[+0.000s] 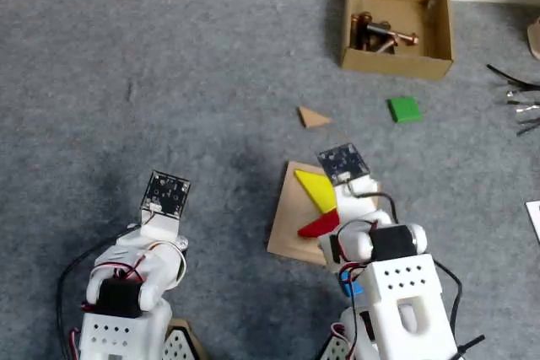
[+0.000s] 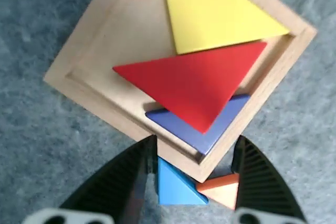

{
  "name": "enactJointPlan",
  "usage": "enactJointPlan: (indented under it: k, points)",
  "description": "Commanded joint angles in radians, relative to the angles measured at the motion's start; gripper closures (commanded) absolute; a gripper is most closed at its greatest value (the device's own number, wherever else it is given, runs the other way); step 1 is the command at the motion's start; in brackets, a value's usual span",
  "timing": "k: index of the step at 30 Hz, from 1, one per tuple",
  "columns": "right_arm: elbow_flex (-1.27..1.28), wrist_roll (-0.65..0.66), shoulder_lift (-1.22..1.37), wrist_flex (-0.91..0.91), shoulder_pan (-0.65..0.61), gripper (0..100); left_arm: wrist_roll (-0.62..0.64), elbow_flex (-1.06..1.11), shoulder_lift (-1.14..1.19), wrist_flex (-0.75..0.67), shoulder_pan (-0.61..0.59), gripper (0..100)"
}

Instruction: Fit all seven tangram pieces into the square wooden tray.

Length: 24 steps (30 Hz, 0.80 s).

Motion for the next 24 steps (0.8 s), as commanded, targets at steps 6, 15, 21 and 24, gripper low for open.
enactJointPlan:
  k: [6, 15, 21, 24]
  points:
    - [0.104, -0.018, -0.027, -0.139, 0.008, 77.8, 0.011, 0.021, -0.015, 0.005, -0.015, 99]
    - [0.117, -0.017, -0.025, -0.206, 0.008, 77.8, 0.011, 0.021, -0.015, 0.005, -0.015, 99]
    - [0.119, -0.028, -0.025, -0.199, -0.031, 77.8, 0.009, 0.021, -0.015, 0.005, -0.015, 99]
    - [0.139, -0.110, -0.025, -0.194, -0.053, 78.0, 0.011, 0.021, -0.015, 0.005, -0.015, 99]
